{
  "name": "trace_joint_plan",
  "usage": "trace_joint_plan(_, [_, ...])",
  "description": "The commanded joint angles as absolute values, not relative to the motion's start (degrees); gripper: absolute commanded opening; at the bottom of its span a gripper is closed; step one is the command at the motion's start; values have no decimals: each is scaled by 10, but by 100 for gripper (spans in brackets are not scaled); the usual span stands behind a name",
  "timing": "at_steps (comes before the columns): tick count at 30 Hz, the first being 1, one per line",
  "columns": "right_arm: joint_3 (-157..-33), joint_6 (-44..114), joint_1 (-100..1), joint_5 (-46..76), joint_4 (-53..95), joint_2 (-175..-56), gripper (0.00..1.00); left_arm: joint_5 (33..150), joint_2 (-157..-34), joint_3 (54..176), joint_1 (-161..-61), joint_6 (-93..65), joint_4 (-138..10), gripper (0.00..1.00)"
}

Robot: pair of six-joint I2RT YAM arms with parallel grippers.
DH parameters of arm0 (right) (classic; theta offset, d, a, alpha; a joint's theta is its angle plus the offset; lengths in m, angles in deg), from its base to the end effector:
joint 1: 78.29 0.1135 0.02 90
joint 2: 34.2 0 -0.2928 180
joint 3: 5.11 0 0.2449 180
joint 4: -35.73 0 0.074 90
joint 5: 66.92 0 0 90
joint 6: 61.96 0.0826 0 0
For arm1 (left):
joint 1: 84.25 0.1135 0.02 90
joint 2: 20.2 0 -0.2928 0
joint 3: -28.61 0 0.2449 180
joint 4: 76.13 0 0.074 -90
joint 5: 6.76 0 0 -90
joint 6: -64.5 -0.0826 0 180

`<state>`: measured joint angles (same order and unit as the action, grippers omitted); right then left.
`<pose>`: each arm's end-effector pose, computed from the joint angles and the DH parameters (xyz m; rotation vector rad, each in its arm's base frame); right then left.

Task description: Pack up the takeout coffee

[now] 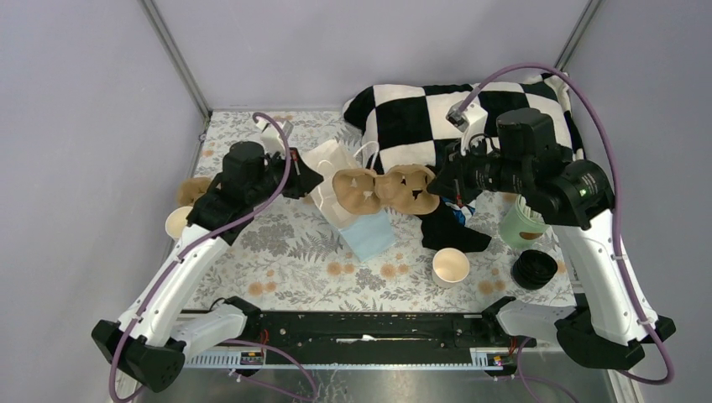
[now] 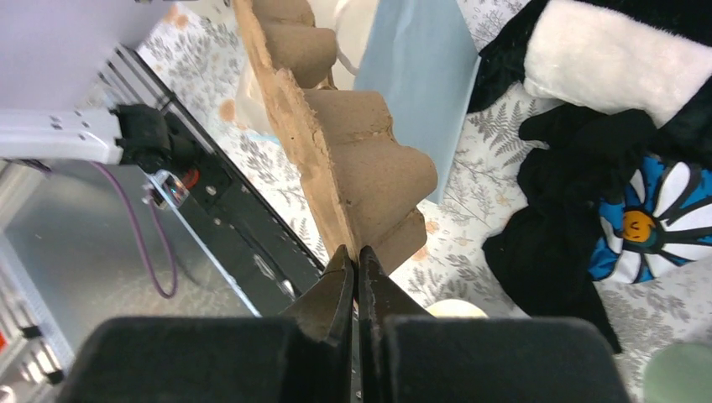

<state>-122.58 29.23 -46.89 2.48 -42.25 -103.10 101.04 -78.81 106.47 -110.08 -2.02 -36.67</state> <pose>0.1628 0.1334 0.4960 -0.7685 1.9850 0.7162 0.2068 -0.1281 0.3915 0.2586 1.9891 -0.8639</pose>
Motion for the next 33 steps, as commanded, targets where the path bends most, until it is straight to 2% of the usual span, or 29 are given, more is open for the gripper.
trace_joint_plan(1, [-1243, 407, -466, 20, -344, -1002, 0, 863, -758, 1118, -1100, 50, -309, 3])
trace_joint_plan(3, [-1229, 454, -466, 25, -282, -984, 0, 835, -761, 1142, -1100, 95, -263, 19])
trace_joint_plan(5, [-1213, 492, -466, 27, -224, -968, 0, 834, -770, 1164, -1100, 133, -219, 28])
trace_joint_plan(7, [-1208, 512, -466, 37, -185, -961, 0, 835, -781, 1185, -1100, 172, -163, 47])
trace_joint_plan(10, [-1217, 509, -466, 51, -172, -960, 0, 864, -787, 1199, -1100, 222, -94, 64])
trace_joint_plan(12, [-1223, 497, -466, 55, -175, -962, 0, 890, -778, 1189, -1100, 254, -67, 82])
trace_joint_plan(19, [-1218, 459, -466, 59, -180, -962, 0, 908, -756, 1162, -1107, 298, -13, 87])
trace_joint_plan(23, [-1212, 454, -466, 64, -181, -955, 0, 916, -785, 1163, -1119, 310, -42, 80])
trace_joint_plan(27, [-1208, 452, -466, 72, -186, -943, 0, 874, -818, 1170, -1151, 329, -48, 69])
trace_joint_plan(33, [-1204, 450, -466, 78, -201, -933, 0, 812, -866, 1200, -1203, 328, -59, 66])
